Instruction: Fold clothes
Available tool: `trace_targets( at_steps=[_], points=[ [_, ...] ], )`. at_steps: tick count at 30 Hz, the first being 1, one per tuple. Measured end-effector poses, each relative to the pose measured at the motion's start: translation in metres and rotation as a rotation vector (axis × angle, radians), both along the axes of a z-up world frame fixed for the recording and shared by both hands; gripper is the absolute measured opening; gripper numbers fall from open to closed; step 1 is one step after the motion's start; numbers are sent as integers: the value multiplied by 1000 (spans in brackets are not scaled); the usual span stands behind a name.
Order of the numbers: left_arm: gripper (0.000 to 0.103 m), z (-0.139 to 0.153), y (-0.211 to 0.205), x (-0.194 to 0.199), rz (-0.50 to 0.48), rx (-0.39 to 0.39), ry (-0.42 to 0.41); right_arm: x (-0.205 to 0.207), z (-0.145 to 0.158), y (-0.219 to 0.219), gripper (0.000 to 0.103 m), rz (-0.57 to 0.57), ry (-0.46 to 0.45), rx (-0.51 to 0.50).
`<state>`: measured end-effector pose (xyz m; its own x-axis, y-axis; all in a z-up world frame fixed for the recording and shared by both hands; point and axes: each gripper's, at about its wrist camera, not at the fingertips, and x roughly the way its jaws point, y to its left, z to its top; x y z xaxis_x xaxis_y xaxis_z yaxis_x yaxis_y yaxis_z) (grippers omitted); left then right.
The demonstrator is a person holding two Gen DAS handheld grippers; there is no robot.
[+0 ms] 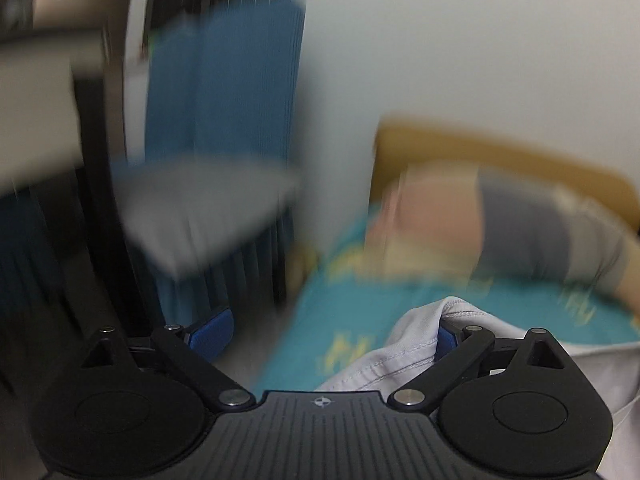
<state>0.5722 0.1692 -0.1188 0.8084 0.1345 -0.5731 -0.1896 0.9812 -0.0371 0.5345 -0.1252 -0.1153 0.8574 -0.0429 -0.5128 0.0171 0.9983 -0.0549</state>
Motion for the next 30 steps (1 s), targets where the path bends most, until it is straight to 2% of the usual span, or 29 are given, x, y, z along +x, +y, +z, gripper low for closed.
trace_targets(
  at_steps=[3,5,7,9,14,19,24,27,30],
  points=[
    [95,-33,5,26,-52,6,153,21,-25,5,102,65,140,35],
    [97,-40,8,40,-130,-15,241,35,-33,9,102,126,256,52],
    [98,-35,7,47,-182,8,315,38,-32,16,103,159,295,39],
    [99,-28,7,51,-227,34,363,39,-23,24,103,187,295,25],
    [102,9,4,22,-280,56,296,19,3,34,103,172,216,30],
    [103,40,2,-38,-243,-6,173,-31,39,31,103,143,100,117],
    [103,71,8,-141,-189,-81,85,-119,77,23,103,132,10,176],
    [103,88,16,-214,-121,-187,50,-184,96,19,103,127,-15,185],
    [102,92,39,-277,-21,-341,38,-256,111,11,103,142,-21,182]
  ],
)
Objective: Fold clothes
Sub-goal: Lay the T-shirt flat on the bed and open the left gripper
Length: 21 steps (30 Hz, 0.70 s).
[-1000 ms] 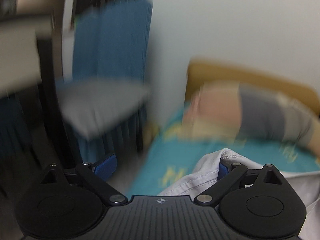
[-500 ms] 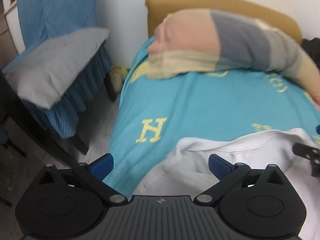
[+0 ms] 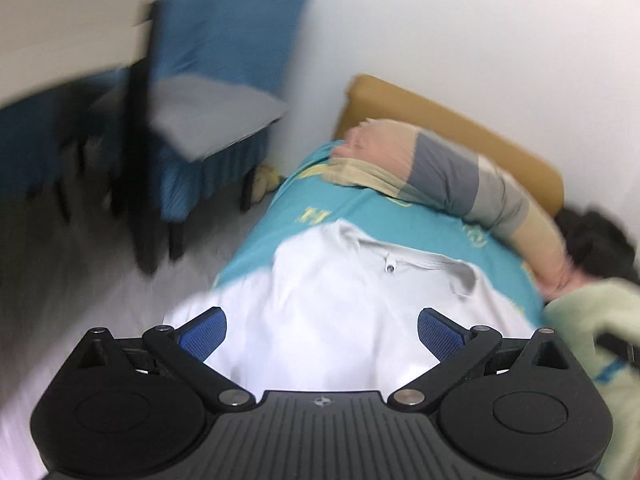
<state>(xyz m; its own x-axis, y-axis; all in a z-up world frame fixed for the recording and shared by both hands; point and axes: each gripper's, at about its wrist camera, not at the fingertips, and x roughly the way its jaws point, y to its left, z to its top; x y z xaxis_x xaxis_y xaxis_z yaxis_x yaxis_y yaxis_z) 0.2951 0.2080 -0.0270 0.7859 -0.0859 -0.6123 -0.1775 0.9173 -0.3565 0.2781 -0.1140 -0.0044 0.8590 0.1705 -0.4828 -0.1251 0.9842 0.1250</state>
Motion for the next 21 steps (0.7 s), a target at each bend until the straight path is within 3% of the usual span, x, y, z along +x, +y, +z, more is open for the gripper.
trace_targets(
  at_steps=[5,10,15,21],
  points=[
    [102,-10,46,-72,179,-318,19,-109,14,-26,103,19,10,49],
    [101,-18,76,-103,262,-506,46,-174,4,-61,103,7,43,158],
    [100,-32,82,-103,260,-526,21,-194,-28,-75,103,-50,106,245],
    [83,-90,85,-75,321,-586,90,-175,-53,-81,103,-70,177,290]
  ],
)
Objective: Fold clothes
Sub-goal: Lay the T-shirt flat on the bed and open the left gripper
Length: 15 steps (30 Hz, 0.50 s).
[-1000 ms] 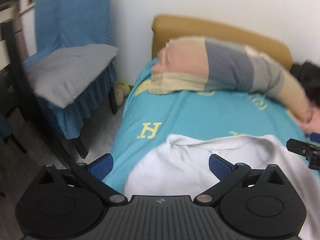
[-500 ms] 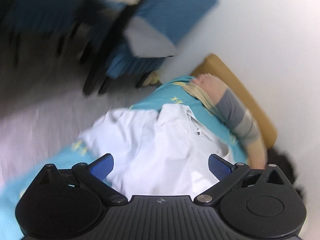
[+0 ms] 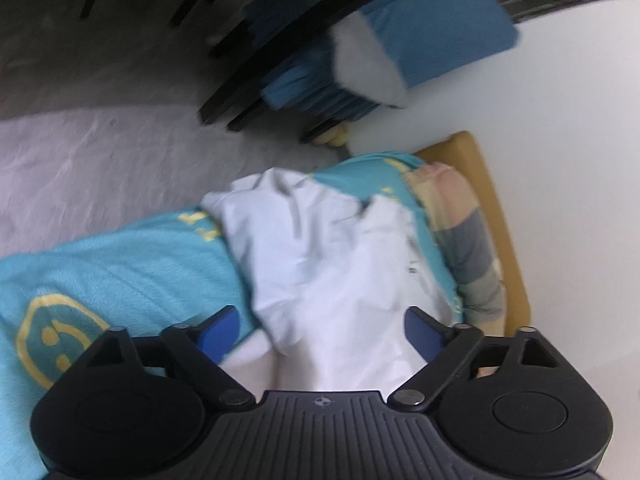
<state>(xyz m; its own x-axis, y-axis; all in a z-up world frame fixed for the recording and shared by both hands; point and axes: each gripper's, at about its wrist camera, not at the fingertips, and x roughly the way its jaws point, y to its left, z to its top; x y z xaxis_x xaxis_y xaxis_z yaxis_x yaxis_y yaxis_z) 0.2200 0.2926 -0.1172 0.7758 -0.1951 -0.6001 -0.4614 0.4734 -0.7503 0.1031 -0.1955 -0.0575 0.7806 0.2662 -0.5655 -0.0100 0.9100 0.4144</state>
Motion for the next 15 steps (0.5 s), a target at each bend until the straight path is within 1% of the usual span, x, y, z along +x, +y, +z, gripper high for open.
trace_targets(
  at_steps=[1,4,6,7,8,10,11,12,13,14,15],
  points=[
    [80,-8,1,5,14,11,9,4,-3,0,103,-2,4,3],
    [78,-30,5,23,25,60,28,15,-13,1,103,-5,14,7],
    [78,-36,8,32,13,112,-16,23,-19,1,103,-7,21,-2],
    [78,-39,10,37,13,122,-29,28,-22,1,103,-13,27,-11],
    [78,-42,13,43,14,128,-41,32,-25,1,103,-21,33,-15],
    [76,-51,20,53,52,104,-65,41,-31,1,103,-35,43,-19],
    [73,-55,23,58,77,100,-67,45,-34,1,103,-42,48,-21],
    [67,-59,25,63,102,97,-67,48,-37,1,103,-47,53,-23],
    [60,-62,27,70,117,111,-54,52,-39,1,103,-50,58,-26],
    [57,-63,28,79,119,124,-42,54,-41,1,103,-54,60,-28],
    [47,-63,30,88,119,136,-30,55,-42,1,103,-58,60,-29]
  ],
)
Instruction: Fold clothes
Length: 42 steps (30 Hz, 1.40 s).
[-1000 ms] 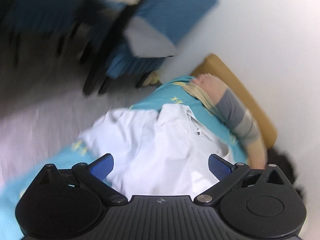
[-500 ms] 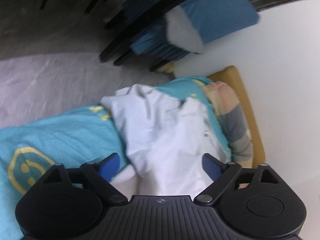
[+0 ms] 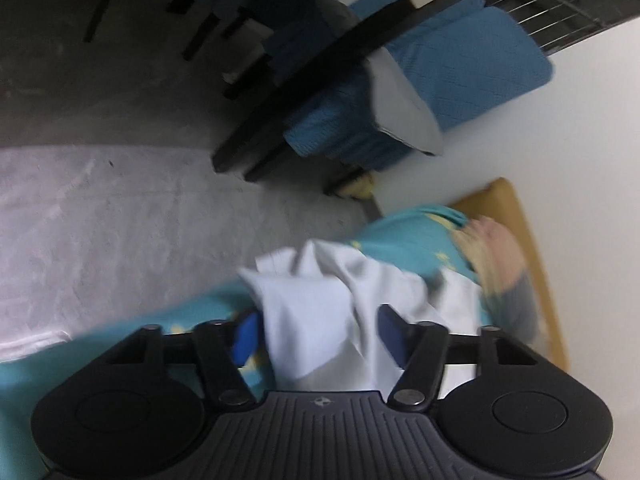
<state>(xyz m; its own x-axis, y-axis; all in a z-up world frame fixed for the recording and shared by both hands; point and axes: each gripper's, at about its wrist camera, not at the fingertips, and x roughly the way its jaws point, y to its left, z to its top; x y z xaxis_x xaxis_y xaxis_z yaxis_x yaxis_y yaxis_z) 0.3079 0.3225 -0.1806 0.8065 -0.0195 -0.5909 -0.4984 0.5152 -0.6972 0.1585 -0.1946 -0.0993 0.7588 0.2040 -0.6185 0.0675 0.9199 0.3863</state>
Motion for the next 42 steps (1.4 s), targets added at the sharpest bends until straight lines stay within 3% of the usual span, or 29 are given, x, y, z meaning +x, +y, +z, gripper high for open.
trace_targets(
  at_steps=[2,3,5,9,11,14,16,18,22,28,30,32,33,35,36,37,38,39,42],
  points=[
    [24,0,2,19,-39,33,27,3,-2,-1,103,-8,-1,-2],
    [9,4,2,29,-73,92,62,3,-2,0,103,-10,-4,-9],
    [8,20,1,47,-126,226,90,5,-3,1,103,-15,-12,-26],
    [8,63,5,70,-45,617,115,10,-5,3,103,-11,-21,-30],
    [9,64,14,82,-14,682,208,13,-6,5,103,-4,-26,-40],
    [21,54,29,81,-57,537,254,14,-5,9,103,5,-42,-69],
    [46,53,28,67,-86,491,275,14,-3,12,103,13,-54,-84],
    [61,55,20,48,-140,468,291,13,0,14,103,25,-68,-90],
    [65,68,-6,-21,-339,417,303,6,9,17,103,37,-113,-94],
    [67,85,-35,-143,-551,251,352,-13,22,9,103,43,-150,-78],
    [69,82,-49,-169,-647,199,426,-23,27,5,103,40,-156,-79],
    [68,77,-62,-188,-724,212,525,-34,33,4,103,34,-170,-103],
    [67,74,-69,-198,-761,221,575,-40,36,4,103,26,-178,-127],
    [60,77,-77,-210,-842,241,580,-53,41,3,103,17,-200,-166],
    [36,81,-79,-215,-872,259,576,-60,44,3,103,12,-208,-177],
    [0,86,-80,-218,-903,263,557,-66,46,0,103,5,-210,-179],
    [4,91,-79,-221,-936,264,535,-71,47,-2,103,-3,-209,-174],
    [2,96,-75,-225,-953,269,516,-75,48,-4,103,-11,-208,-163],
    [2,98,-62,-232,-929,337,556,-81,50,-8,103,-34,-209,-136]
  ],
)
